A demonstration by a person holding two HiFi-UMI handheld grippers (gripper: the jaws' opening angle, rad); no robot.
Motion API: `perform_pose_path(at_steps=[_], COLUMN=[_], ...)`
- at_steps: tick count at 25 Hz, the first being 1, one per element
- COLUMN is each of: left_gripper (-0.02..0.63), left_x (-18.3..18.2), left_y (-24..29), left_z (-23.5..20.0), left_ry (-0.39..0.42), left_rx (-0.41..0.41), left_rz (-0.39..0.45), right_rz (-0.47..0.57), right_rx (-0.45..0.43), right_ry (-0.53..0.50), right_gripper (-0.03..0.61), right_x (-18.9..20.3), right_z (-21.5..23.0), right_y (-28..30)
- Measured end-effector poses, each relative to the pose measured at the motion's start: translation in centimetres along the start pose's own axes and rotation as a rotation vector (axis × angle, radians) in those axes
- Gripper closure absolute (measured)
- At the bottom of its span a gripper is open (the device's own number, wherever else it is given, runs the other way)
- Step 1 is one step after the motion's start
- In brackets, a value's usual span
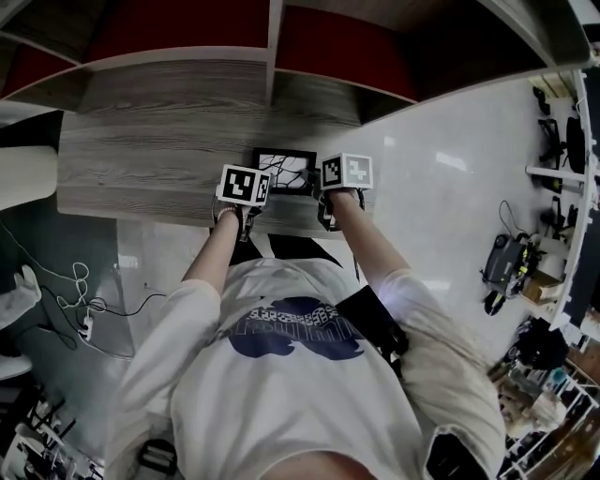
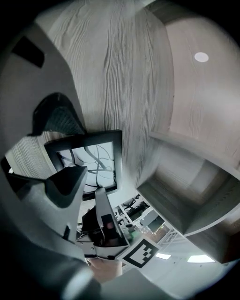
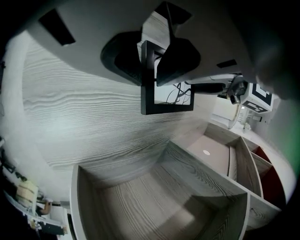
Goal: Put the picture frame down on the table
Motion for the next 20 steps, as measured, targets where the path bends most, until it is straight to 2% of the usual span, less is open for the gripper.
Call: perform_pose_path(at_steps=[10, 16, 20], left_gripper=[0.416, 0.416, 0.416], left_x=[-0.8, -0.5, -0.4], left_y=[0.1, 0.0, -0.4], left_z=[0.2, -0.3, -0.7], left_ry=[-0.020, -0.048, -0.094], left_rx=[-0.011, 0.022, 0.059], left_rz=[-0.073, -0.051, -0.016], right_rz=[-0.042, -0.045, -0.039], right_rx=[0.051, 0.058, 0.062], right_ry=[0.021, 0.012, 0.003], right_gripper=[0.477, 0.477, 0.476], right_x=[-0.4, -0.3, -0.3], right_z=[-0.3, -0.3, -0.3], right_y=[0.1, 0.2, -0.1])
Point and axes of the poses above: the fingertips, and each gripper's own axes: y forward along the fingers, z to its right, x out of its underside, the point moved 9 cm from there along -y, backward along the fingers, and after that the axes turned 3 degrees about x, right-handed, at the moved point
